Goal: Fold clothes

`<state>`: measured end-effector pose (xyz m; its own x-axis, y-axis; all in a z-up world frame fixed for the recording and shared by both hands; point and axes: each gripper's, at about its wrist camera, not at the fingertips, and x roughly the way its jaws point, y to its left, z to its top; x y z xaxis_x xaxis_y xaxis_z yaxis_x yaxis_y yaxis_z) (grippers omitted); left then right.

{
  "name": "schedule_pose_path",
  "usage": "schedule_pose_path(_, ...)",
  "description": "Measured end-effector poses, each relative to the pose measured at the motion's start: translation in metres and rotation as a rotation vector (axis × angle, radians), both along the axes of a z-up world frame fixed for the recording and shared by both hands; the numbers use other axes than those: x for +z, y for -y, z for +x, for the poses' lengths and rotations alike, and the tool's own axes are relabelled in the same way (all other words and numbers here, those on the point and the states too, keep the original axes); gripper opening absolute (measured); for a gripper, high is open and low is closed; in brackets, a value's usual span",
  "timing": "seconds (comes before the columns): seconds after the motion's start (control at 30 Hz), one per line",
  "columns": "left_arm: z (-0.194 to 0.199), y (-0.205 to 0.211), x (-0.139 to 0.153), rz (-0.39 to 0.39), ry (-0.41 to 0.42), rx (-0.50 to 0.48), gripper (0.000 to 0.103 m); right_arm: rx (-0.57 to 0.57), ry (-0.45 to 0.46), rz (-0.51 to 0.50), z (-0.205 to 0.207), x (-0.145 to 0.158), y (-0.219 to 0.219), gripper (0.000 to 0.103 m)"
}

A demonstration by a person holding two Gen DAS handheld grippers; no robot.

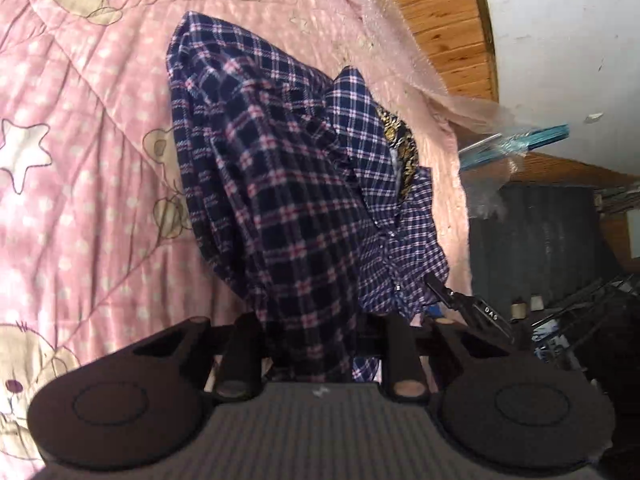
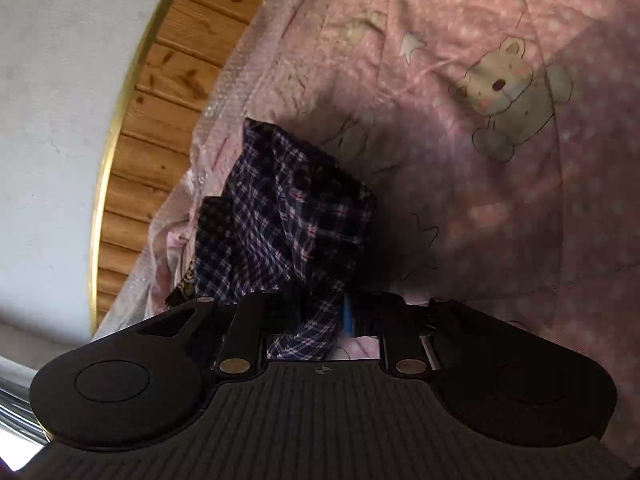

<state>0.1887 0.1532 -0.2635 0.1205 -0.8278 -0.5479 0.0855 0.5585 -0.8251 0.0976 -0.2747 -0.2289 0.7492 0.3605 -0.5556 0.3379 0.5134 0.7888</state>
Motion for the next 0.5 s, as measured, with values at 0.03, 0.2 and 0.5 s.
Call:
schedule_pose_path(0.03,0.007,-0.005,-0.001,0.003,-0.006,0.007,0.026,-0.014,0.007,-0.008,0.001,0.004,0.001,0.033)
schedule_pose_path(0.2,0.025,-0.015,0.003,-0.011,0.036,0.005,0.021,0.007,0.003,-0.051,0.018,0.011,0.008,0.018)
schedule_pose_path(0.5,0.006,-0.046,0.025,0.046,0.003,0.198,0.044,0.225,-0.049,-0.300,0.033,0.050,0.032,0.054)
